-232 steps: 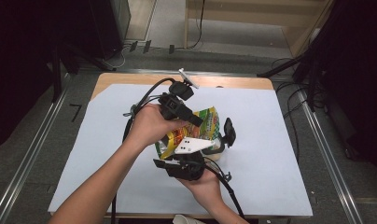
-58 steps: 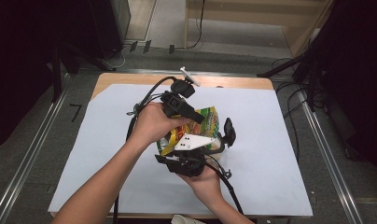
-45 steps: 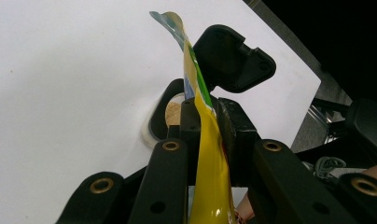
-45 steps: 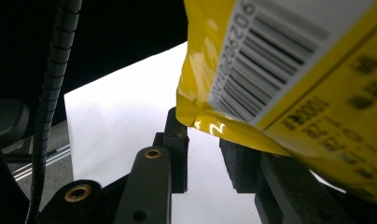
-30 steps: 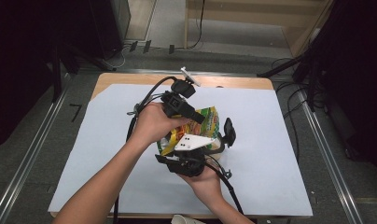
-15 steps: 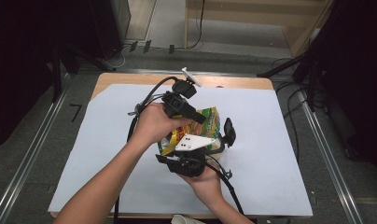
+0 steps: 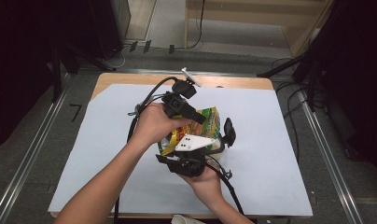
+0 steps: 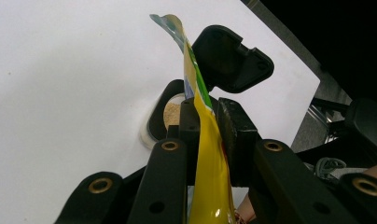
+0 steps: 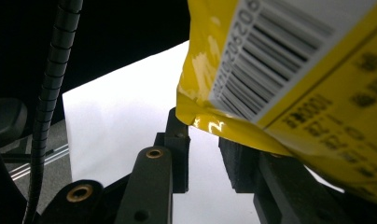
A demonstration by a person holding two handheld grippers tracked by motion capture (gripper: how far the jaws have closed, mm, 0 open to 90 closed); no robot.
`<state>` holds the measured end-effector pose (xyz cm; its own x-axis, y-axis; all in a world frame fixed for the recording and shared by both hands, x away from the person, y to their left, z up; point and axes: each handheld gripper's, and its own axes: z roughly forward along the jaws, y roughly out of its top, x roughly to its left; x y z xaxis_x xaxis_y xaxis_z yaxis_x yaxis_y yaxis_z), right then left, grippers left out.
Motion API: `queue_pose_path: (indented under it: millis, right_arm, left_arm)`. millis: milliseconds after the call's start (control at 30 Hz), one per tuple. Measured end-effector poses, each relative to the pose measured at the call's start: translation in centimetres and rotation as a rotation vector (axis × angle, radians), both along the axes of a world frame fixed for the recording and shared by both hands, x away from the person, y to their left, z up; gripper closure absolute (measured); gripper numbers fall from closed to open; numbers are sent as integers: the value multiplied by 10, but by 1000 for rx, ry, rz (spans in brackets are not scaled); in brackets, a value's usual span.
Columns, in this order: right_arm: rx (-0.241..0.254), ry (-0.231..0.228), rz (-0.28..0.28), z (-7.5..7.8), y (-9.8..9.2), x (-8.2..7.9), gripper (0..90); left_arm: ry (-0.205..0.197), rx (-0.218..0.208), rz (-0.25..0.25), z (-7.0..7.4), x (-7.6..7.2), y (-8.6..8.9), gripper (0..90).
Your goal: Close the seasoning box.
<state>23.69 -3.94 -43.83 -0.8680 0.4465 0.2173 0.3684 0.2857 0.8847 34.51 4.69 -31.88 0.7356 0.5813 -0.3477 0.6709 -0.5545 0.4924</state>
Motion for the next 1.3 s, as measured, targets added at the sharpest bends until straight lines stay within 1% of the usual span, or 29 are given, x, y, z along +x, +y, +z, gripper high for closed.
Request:
queue_pose_path:
  millis: [200,300,400,467,600,1100,1300]
  right_arm:
    - [-1,-4,-3,0,0,0,752]
    - [-3,-16,-8,1,0,1,752]
    - [-3,-18,-8,1,0,1,752]
    - [-3,-21,-7,2,-1,1,752]
    - [-1,-30,-10,2,-1,1,753]
    - [-3,-5,-8,0,-1,2,754]
    - [-4,-6,-7,0,-1,2,754]
  left_arm:
    - [-19,-3,3,1,-2,0,805]
    - [-29,-8,5,3,-3,0,806]
    - [-32,-14,6,5,-4,0,807]
    - [-37,-7,-1,6,-5,0,807]
    - [-41,-6,3,7,-6,0,808]
    - [-25,0,2,2,-2,-1,807]
    - [-22,0,2,2,-2,-1,807]
